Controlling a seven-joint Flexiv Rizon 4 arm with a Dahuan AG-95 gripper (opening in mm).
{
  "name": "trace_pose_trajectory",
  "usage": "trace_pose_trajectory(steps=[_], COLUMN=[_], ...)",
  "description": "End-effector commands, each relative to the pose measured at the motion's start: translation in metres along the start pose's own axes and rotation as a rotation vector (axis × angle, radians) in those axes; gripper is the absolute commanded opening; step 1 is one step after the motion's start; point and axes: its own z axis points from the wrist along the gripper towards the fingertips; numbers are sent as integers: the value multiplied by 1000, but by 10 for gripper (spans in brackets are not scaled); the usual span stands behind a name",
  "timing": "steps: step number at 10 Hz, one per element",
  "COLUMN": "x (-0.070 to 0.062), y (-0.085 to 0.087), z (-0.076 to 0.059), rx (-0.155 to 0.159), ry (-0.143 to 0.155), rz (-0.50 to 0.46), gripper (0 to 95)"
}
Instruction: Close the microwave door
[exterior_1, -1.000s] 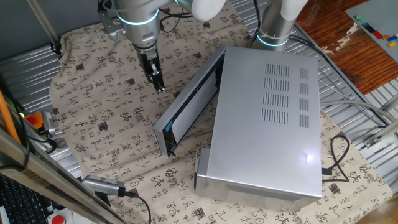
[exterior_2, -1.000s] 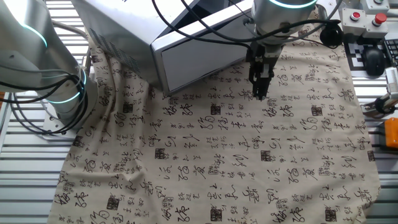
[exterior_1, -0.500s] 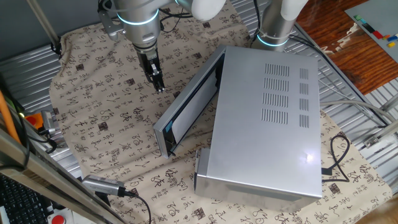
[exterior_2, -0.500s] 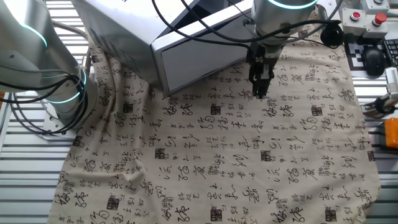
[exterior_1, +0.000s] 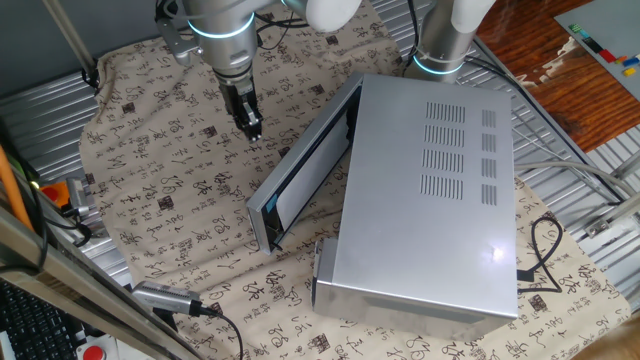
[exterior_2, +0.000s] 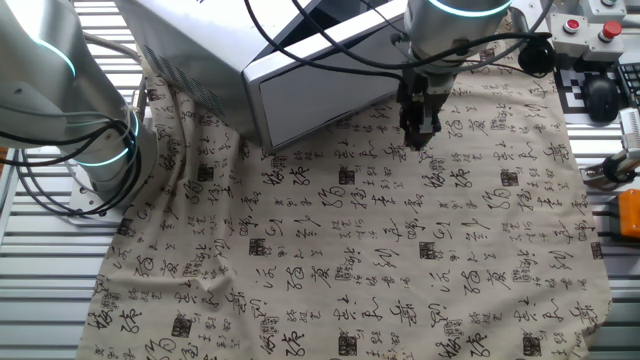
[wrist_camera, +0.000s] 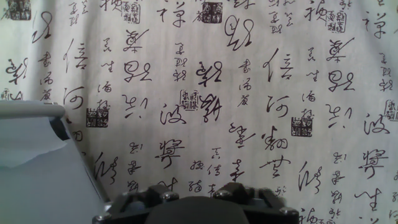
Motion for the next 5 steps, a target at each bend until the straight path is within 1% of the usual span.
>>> trace_pose_trajectory(steps=[1, 3, 5], x=[0, 0, 0], y=[0, 0, 0], z=[0, 0, 0], rx=[1, 0, -1], ry=[3, 2, 2], rz=[0, -11, 5], gripper=[0, 0, 0])
